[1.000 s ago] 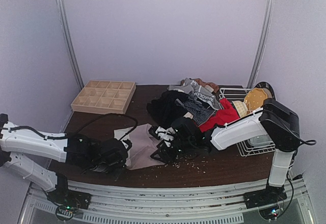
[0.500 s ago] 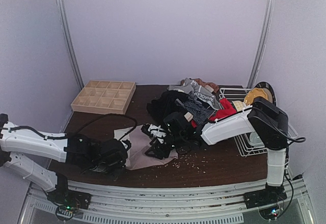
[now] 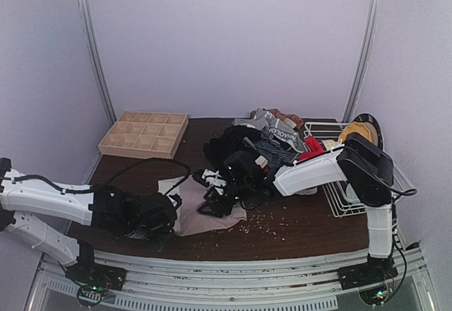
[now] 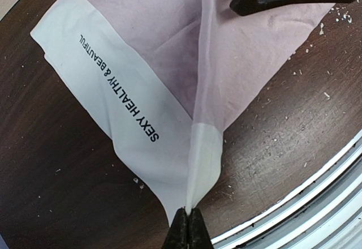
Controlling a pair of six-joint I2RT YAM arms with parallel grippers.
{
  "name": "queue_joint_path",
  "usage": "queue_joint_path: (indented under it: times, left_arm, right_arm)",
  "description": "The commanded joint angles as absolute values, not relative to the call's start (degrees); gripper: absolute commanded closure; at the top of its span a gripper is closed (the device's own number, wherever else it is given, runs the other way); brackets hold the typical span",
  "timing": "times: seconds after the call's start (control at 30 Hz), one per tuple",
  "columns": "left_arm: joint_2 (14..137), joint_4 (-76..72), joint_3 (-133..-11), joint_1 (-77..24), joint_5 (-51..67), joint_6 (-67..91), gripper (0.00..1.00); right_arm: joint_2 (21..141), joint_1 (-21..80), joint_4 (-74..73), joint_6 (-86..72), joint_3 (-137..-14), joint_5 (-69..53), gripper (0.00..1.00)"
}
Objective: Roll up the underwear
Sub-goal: Pick up the underwear from the center of the board.
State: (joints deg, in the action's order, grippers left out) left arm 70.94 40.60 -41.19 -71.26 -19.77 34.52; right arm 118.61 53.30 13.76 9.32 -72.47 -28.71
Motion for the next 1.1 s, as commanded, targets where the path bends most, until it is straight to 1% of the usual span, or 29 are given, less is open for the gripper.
queue_joint_path:
  times: [0.0,0.1,0.23,0.27,0.47,0.53,0.63,0.67,0.8,1.07]
  left_arm:
    - [71.31,40.43,-41.99,-71.54,-20.72,34.64,1.0]
    - [71.45,40.43,-42.05,-71.54,-20.74,34.65,1.0]
    - [71.51,40.41,-41.95,-71.54,-20.74,34.67,1.0]
    - [71.47,40.43,-41.98,-71.52,-20.74,34.7,1.0]
    - [71.31,41.17,-42.2,-71.54,-21.72,34.89,1.0]
    - [71.07,41.66,-42.68,-71.54,-22.51,34.93,1.0]
    - [71.03,42.23,-43.65,-71.54,-23.94,34.33,1.0]
    - [71.16,42.52,-44.2,-71.54,-24.48,34.1,1.0]
    - [71.45,43.81,-45.6,-71.53,-26.68,33.56,1.0]
    - [73.2,46.46,-50.1,-69.6,-32.26,32.1,1.0]
  right_arm:
    - [120.42,53.05,11.73,10.27,-74.36,-30.61,0.43]
    - [120.89,53.02,11.59,10.19,-74.64,-31.4,0.45]
    - [121.3,53.0,11.09,10.12,-75.07,-32.08,0.53]
    - [121.23,53.05,11.21,10.05,-74.98,-32.22,0.56]
    - [119.49,53.06,13.02,9.02,-73.22,-32.36,0.85]
    - [117.98,53.08,13.77,8.76,-71.98,-31.99,0.92]
    - [115.45,53.1,13.6,8.74,-70.53,-30.72,0.95]
    - [114.69,53.1,13.62,8.73,-70.12,-30.25,1.0]
    - [111.97,53.12,12.94,8.39,-69.15,-27.65,1.0]
    - [110.52,53.13,11.29,7.17,-69.86,-16.77,1.0]
